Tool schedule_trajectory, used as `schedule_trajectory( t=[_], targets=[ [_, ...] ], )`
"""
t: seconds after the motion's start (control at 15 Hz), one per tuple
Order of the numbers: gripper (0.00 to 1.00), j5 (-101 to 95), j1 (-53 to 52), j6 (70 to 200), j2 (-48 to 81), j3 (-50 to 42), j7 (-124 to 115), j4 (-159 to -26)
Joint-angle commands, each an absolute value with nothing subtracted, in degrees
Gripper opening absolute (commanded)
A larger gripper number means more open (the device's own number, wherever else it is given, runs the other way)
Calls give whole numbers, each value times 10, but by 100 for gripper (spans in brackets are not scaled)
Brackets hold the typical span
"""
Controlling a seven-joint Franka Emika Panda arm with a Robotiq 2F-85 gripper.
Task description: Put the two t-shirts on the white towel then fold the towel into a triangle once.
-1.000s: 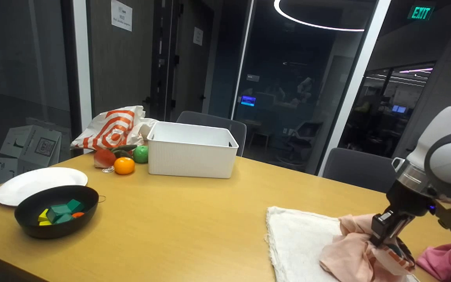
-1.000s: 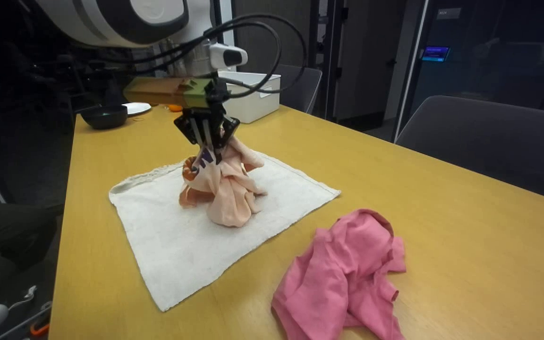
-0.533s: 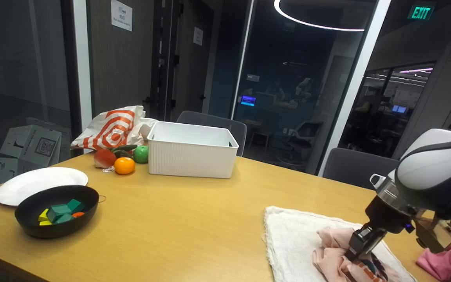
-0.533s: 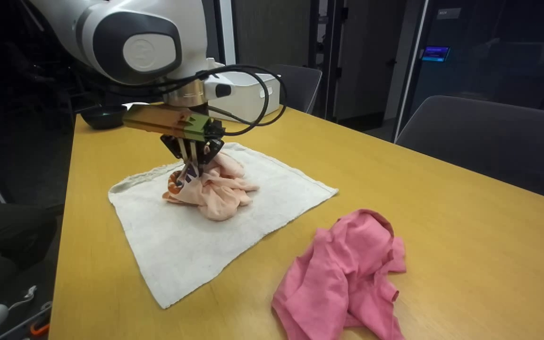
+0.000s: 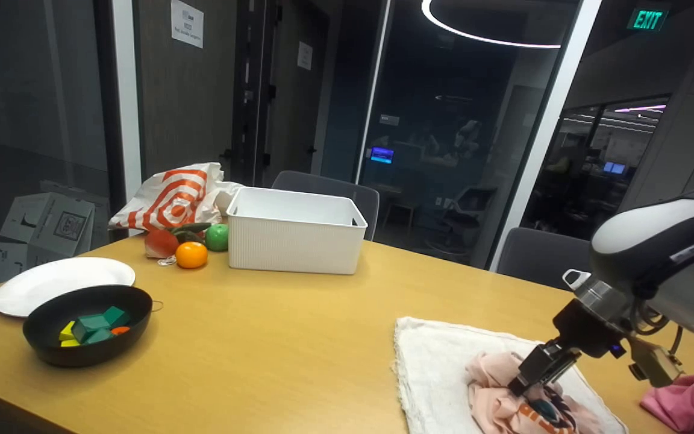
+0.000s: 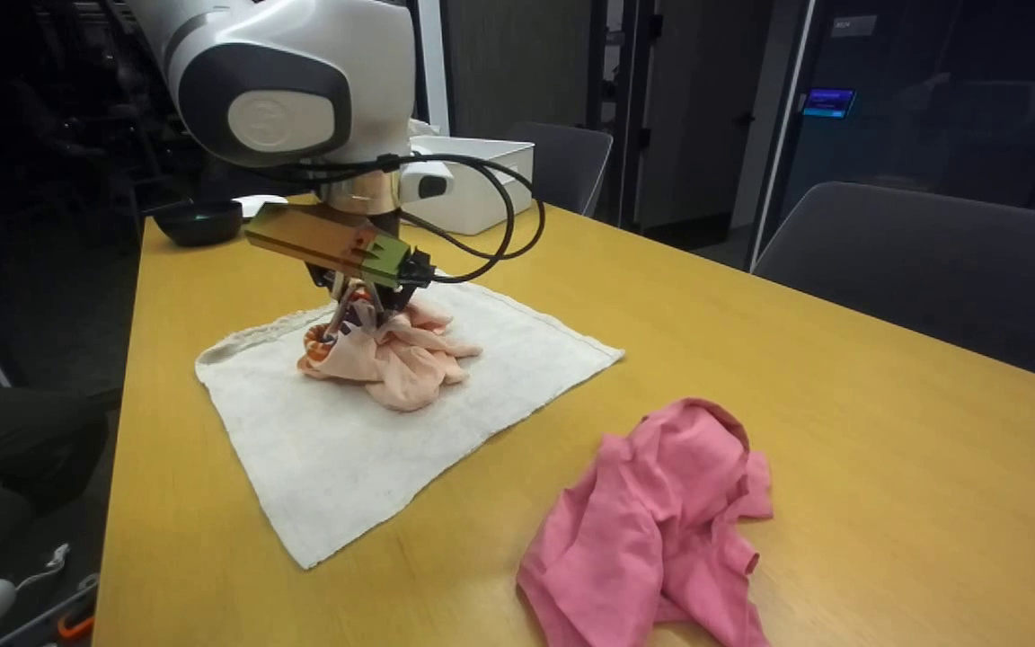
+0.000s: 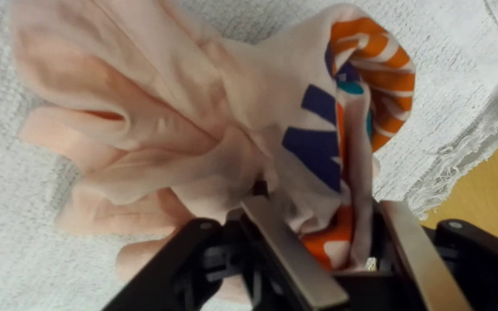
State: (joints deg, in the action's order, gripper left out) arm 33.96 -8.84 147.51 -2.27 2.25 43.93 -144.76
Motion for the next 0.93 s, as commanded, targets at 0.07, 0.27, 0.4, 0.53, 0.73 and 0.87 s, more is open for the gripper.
schedule_trajectory(
  t=[0.07, 0.27, 0.4, 0.53, 0.73, 0.87],
  targets=[
    [89, 319, -59, 1444, -46, 14, 439, -1432],
    [100, 262, -31, 1454, -65, -4, 384, -1438],
    [100, 210, -7, 1467, -71, -20, 319, -1442],
    [100, 163, 17, 1470, -74, -38, 260, -1440],
    [100, 77, 53, 1466, -72, -59, 163, -1439],
    [100, 7, 74, 1481, -59, -65, 103, -1440]
  ],
)
